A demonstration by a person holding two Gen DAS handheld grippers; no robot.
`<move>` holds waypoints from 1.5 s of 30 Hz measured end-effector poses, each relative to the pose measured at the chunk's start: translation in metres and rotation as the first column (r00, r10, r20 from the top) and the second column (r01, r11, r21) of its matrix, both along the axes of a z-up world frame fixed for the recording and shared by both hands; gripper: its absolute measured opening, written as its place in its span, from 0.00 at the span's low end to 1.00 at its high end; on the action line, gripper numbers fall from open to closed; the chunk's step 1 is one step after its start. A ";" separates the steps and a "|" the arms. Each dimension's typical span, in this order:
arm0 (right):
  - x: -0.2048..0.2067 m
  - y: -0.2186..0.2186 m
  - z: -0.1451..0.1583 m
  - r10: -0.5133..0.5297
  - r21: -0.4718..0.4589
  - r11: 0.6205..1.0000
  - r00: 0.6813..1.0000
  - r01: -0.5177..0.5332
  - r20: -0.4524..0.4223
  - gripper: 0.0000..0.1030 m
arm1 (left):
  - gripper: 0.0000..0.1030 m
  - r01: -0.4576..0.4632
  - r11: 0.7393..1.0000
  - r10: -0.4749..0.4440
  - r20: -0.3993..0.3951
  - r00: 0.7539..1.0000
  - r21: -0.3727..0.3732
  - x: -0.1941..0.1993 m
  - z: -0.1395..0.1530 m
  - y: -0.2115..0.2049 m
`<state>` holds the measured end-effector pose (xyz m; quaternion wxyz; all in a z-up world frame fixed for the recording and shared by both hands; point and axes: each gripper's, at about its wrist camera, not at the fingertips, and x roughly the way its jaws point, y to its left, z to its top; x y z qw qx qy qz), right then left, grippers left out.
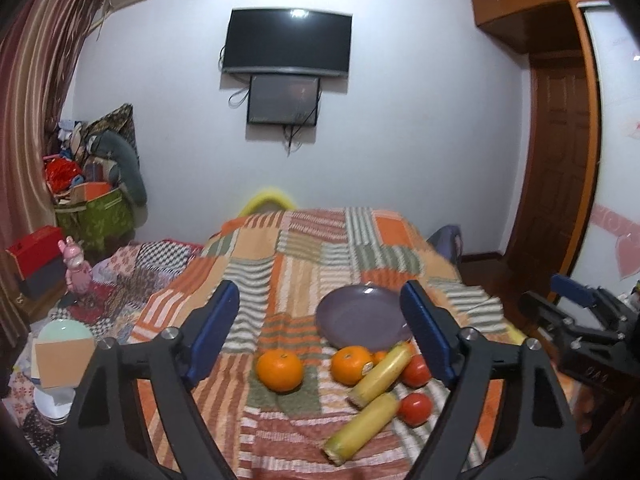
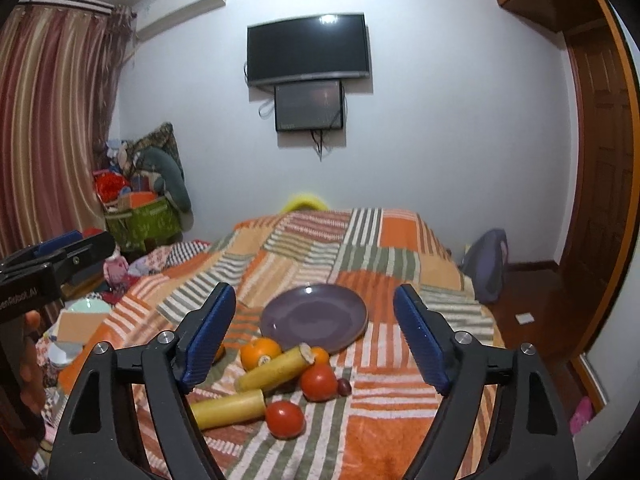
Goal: Organize fruits
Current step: 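Lower the left tool toward a large orange while the right tool approaches a yellow cob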
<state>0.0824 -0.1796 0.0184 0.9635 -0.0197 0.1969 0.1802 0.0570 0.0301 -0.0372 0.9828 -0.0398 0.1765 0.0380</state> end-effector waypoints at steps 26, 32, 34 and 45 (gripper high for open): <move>0.084 0.025 -0.096 0.110 -0.003 0.992 0.893 -0.124 -0.436 0.35 | 0.51 0.021 0.999 -0.038 -0.412 0.910 -0.045 0.115 -0.127 0.058; 0.096 0.035 -0.106 0.114 -0.025 0.990 0.880 -0.142 -0.462 0.35 | 0.54 0.063 0.996 -0.085 -0.464 0.882 -0.063 0.134 -0.148 0.058; 0.100 0.039 -0.110 0.116 -0.028 0.989 0.871 -0.147 -0.478 0.35 | 0.59 0.063 0.996 -0.087 -0.475 0.876 -0.066 0.138 -0.153 0.058; 0.112 0.051 -0.119 0.122 -0.041 0.986 0.862 -0.163 -0.492 0.51 | 0.66 0.074 0.993 -0.109 -0.510 0.853 -0.088 0.161 -0.179 0.062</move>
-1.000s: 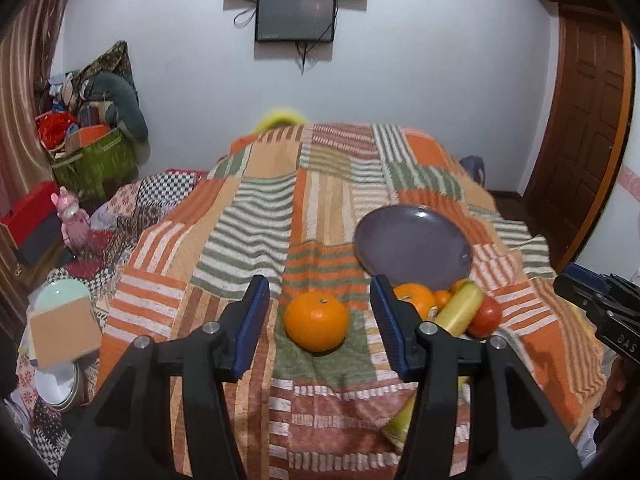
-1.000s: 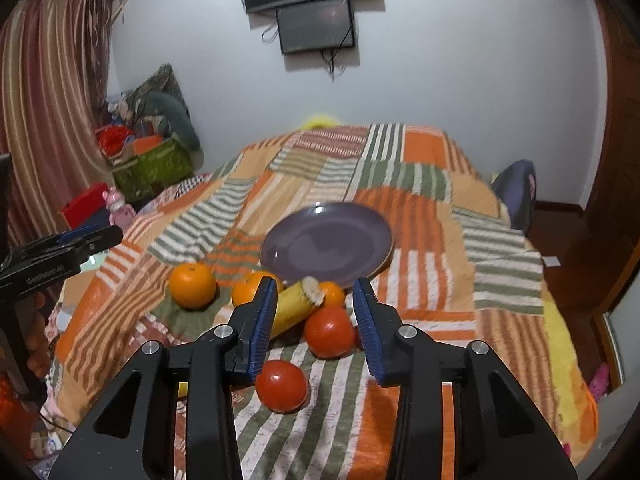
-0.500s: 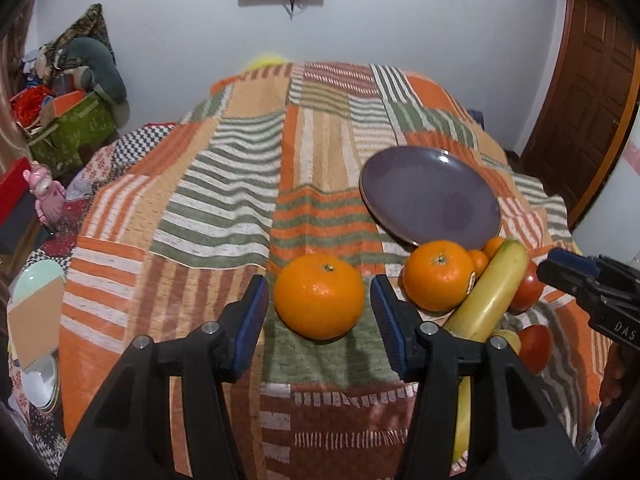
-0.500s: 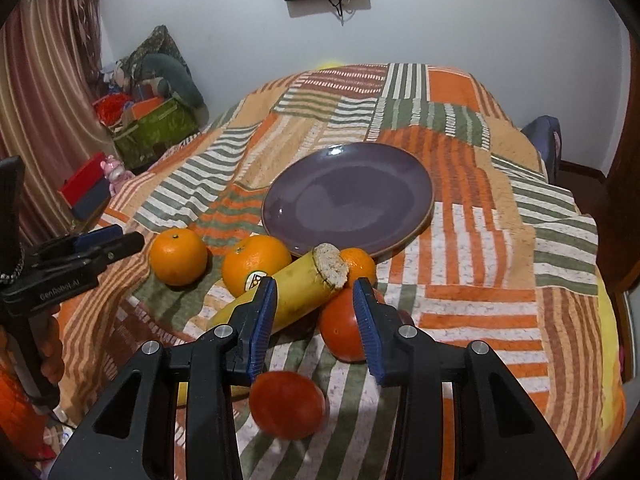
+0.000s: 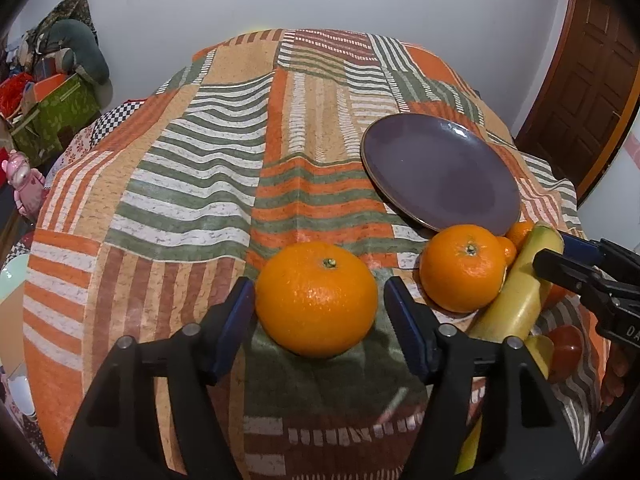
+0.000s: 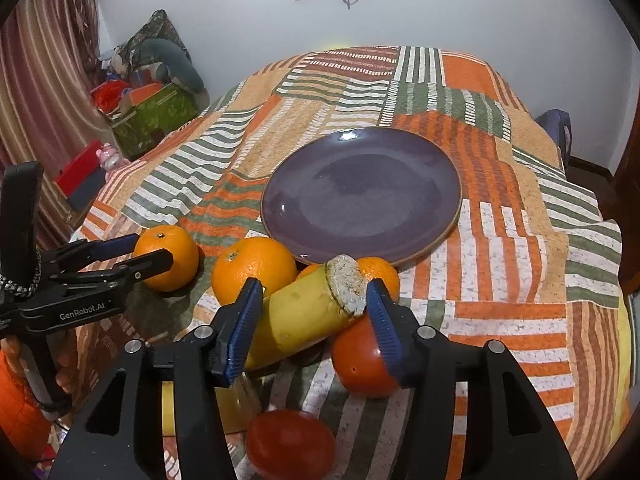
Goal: Organize fruits
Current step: 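Lower the left tool toward a large orange while the right tool approaches a yellow cob, then grasp the large orange with the left tool while the right tool grasps and lifts the yellow cob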
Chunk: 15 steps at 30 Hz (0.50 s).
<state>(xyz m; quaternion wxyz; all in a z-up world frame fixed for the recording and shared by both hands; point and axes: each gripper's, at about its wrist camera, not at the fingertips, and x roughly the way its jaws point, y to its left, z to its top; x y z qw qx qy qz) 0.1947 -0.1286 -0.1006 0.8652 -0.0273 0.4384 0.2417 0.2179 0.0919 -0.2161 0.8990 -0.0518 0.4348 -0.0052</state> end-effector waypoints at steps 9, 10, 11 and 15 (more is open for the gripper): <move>0.001 0.003 0.002 0.003 -0.009 1.000 1.000 -0.003 0.015 0.47 | 0.66 -0.011 0.998 0.009 -0.024 1.000 -0.060 0.009 -0.006 0.009; 0.001 0.004 0.004 0.005 -0.004 1.000 1.000 -0.005 0.018 0.44 | 0.66 -0.009 0.998 0.008 -0.026 1.000 -0.062 0.007 -0.006 0.009; 0.001 0.004 0.006 0.009 0.004 1.000 1.000 -0.009 0.026 0.41 | 0.66 -0.005 0.998 0.003 -0.027 1.000 -0.066 0.003 -0.005 0.009; -0.004 0.011 0.017 0.041 0.017 0.999 0.997 -0.042 0.066 0.37 | 0.66 0.022 0.994 -0.026 -0.033 0.999 -0.103 -0.010 0.000 0.006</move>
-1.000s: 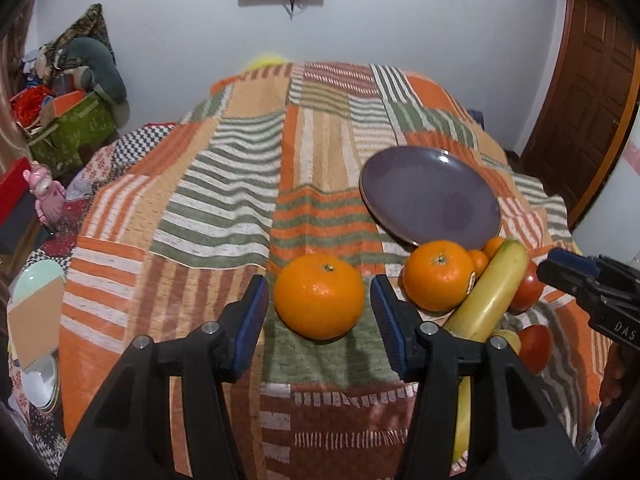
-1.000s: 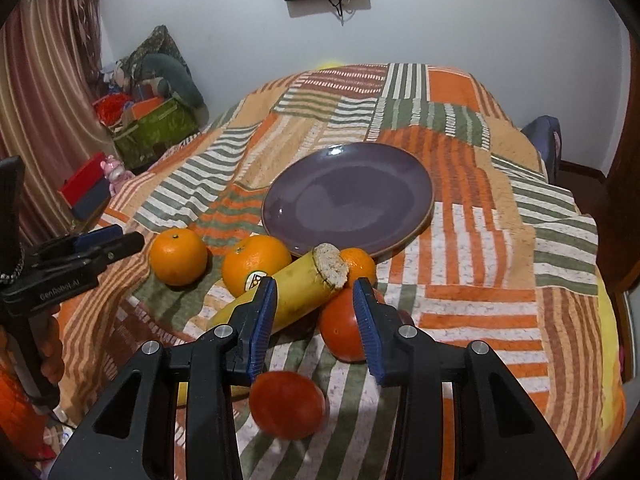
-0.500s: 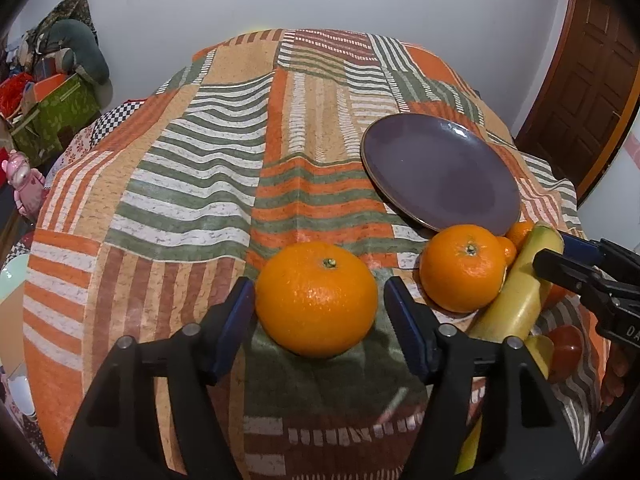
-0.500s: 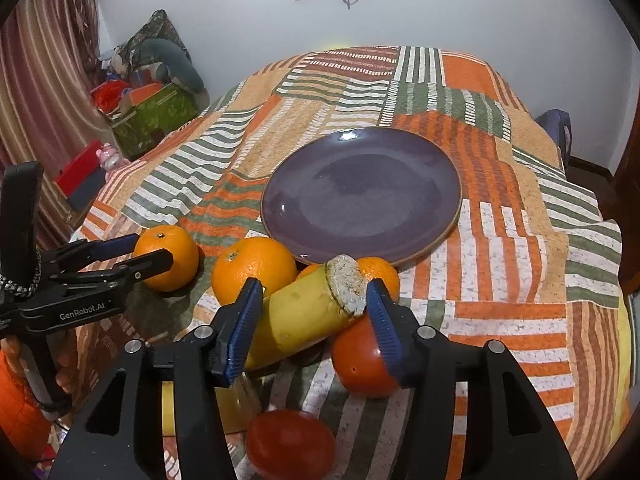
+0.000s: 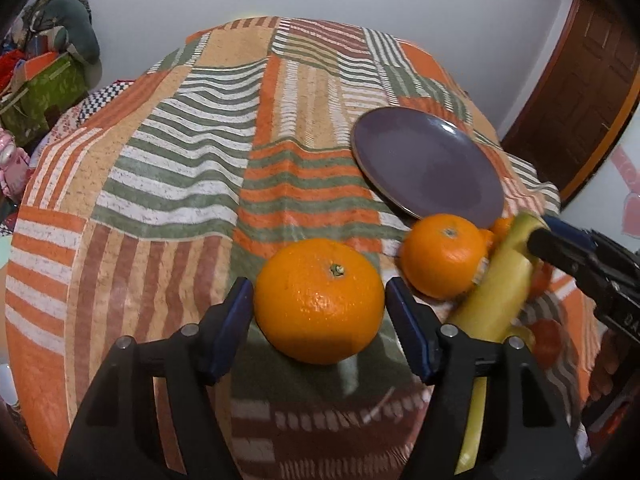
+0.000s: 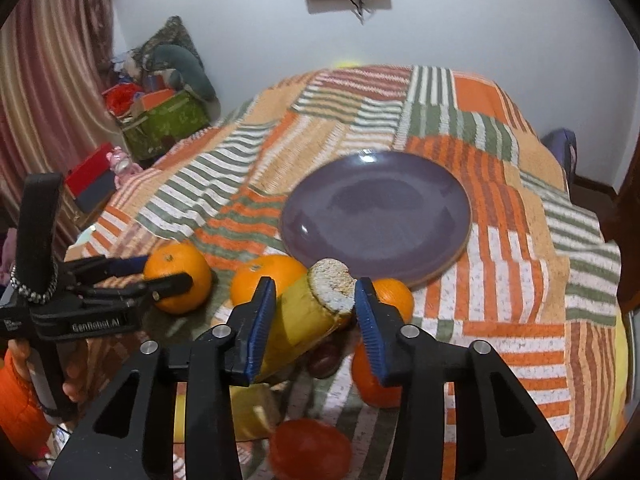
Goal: Organize fruits
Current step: 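Grasp the large orange with the left tool while the right tool grasps and lifts the yellow cob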
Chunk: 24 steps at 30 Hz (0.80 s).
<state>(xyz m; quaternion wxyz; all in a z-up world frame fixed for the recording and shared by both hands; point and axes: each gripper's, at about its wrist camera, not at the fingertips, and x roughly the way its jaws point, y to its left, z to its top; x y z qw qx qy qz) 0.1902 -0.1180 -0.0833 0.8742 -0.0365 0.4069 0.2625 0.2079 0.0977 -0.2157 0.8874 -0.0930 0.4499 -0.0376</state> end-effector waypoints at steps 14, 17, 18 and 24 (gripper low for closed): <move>-0.007 0.056 0.015 0.132 0.020 0.991 0.988 -0.134 0.085 0.39 | 0.66 0.017 0.999 -0.017 -0.002 1.000 -0.039 -0.031 0.008 -0.008; -0.007 0.065 0.013 0.139 0.025 0.990 0.987 -0.142 0.085 0.39 | 0.66 0.009 0.999 -0.009 -0.005 1.000 -0.042 -0.032 0.008 -0.006; -0.007 0.065 0.013 0.135 0.027 0.990 0.988 -0.138 0.080 0.39 | 0.66 0.009 0.999 -0.009 -0.006 1.000 -0.043 -0.031 0.009 -0.006; -0.009 0.051 0.012 0.094 0.059 0.994 0.995 -0.096 0.037 0.39 | 0.62 0.019 0.999 -0.018 0.010 1.000 -0.026 -0.024 0.010 -0.011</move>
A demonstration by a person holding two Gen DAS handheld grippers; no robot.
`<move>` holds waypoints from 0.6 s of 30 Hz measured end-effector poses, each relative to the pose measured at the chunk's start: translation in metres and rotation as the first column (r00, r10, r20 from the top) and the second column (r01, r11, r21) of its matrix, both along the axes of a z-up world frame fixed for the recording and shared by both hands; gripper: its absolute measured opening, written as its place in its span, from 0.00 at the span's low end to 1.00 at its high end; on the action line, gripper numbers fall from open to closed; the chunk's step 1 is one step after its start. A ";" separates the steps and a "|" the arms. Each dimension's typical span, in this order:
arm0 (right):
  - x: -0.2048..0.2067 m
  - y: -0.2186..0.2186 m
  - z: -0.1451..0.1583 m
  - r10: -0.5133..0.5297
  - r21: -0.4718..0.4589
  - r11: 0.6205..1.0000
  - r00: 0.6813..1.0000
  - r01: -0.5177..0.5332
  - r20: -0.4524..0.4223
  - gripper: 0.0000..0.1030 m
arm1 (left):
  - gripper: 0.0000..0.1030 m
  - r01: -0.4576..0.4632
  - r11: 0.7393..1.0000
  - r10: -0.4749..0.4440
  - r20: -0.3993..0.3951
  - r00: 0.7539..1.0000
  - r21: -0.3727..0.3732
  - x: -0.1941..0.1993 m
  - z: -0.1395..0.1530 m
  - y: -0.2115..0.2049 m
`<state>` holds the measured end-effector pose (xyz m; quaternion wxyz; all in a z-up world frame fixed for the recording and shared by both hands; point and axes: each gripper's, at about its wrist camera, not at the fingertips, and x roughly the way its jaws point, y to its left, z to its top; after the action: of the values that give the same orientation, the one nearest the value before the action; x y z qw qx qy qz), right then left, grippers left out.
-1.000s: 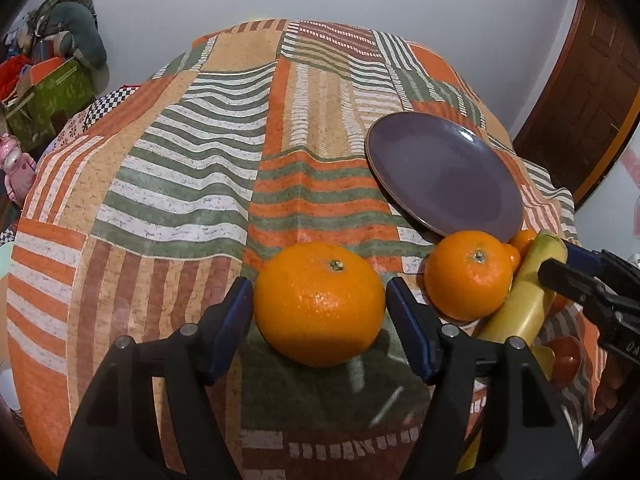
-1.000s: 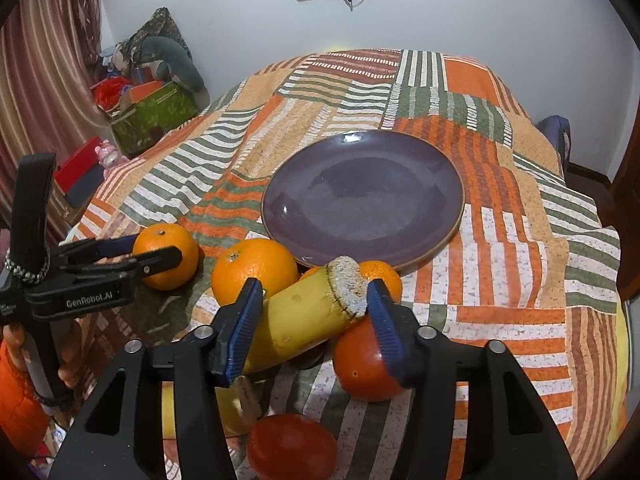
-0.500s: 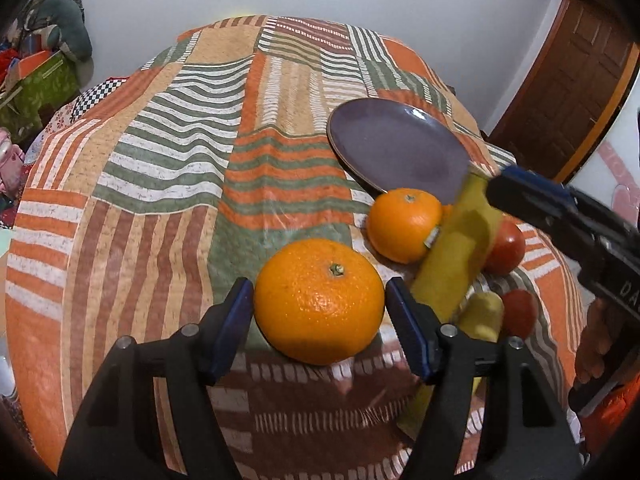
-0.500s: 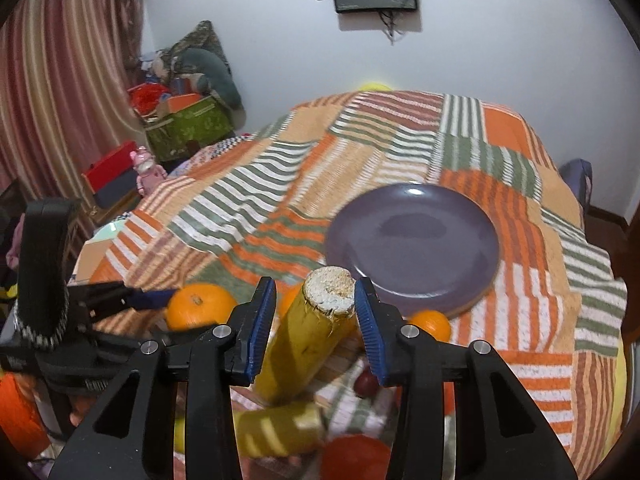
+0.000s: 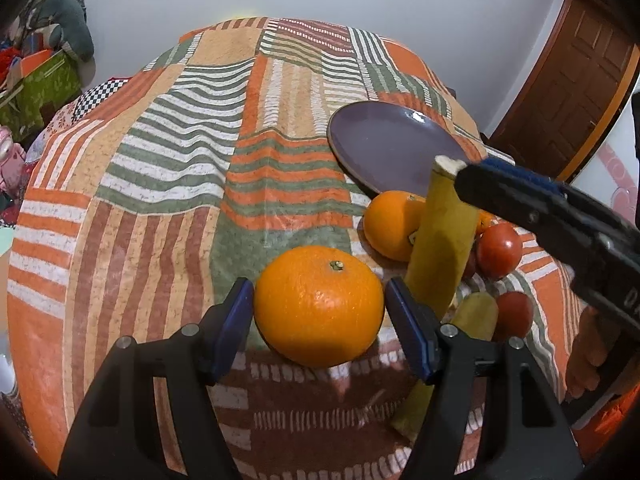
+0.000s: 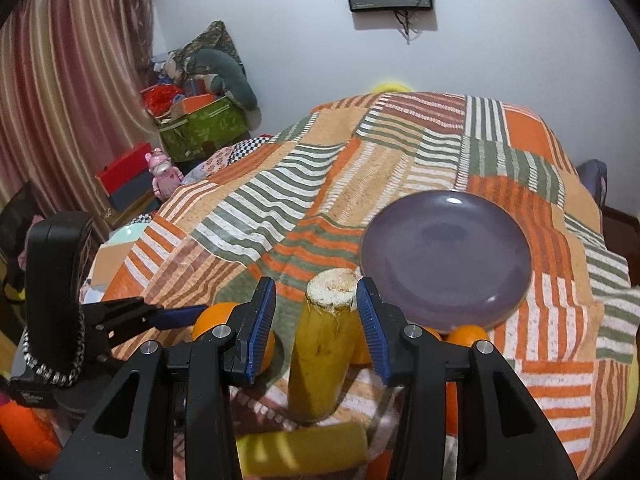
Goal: Organize fruits
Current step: 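Grasp the large orange with the left tool while the right tool grasps and lifts the yellow cob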
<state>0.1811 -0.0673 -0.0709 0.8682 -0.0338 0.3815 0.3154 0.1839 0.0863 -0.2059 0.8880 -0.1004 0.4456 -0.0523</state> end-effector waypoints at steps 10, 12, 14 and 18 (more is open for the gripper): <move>0.007 -0.013 -0.016 -0.021 0.015 1.000 0.994 0.023 -0.104 0.41 | 0.48 0.022 0.998 -0.027 0.091 0.996 0.056 0.009 0.027 -0.014; 0.006 -0.013 -0.027 -0.013 0.018 1.000 0.990 0.015 -0.140 0.41 | 0.50 0.015 0.998 -0.019 0.064 0.998 0.064 0.012 0.020 -0.012; 0.002 -0.010 -0.036 -0.003 0.007 1.000 0.986 0.004 -0.164 0.41 | 0.56 -0.007 0.997 0.003 0.050 0.999 0.079 0.012 0.014 -0.007; 0.003 -0.003 -0.047 0.002 -0.007 1.000 0.981 -0.004 -0.196 0.41 | 0.61 -0.016 0.998 0.015 0.024 1.000 0.056 0.014 0.003 0.000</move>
<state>0.1845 -0.0702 -0.1178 0.8259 -0.0066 0.4662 0.3170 0.1982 0.0868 -0.2025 0.8960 -0.0783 0.4357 -0.0339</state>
